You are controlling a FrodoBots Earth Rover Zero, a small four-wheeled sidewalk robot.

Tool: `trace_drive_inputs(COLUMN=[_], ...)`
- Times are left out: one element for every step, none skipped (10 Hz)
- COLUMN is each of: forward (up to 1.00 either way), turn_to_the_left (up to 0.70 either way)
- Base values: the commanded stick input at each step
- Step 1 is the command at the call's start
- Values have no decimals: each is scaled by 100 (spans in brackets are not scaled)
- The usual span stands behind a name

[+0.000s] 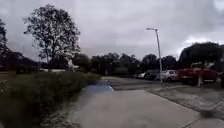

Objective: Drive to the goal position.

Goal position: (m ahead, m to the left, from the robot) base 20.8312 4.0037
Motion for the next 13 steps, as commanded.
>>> trace_drive_inputs(forward=[50, 50, 50, 50, 50, 50, 50, 50, 50, 50, 50, 50, 50], turn_to_the_left=[0, 0, 0, 0, 0, 19, 50, 50, 20, 0, 0, 0, 0])
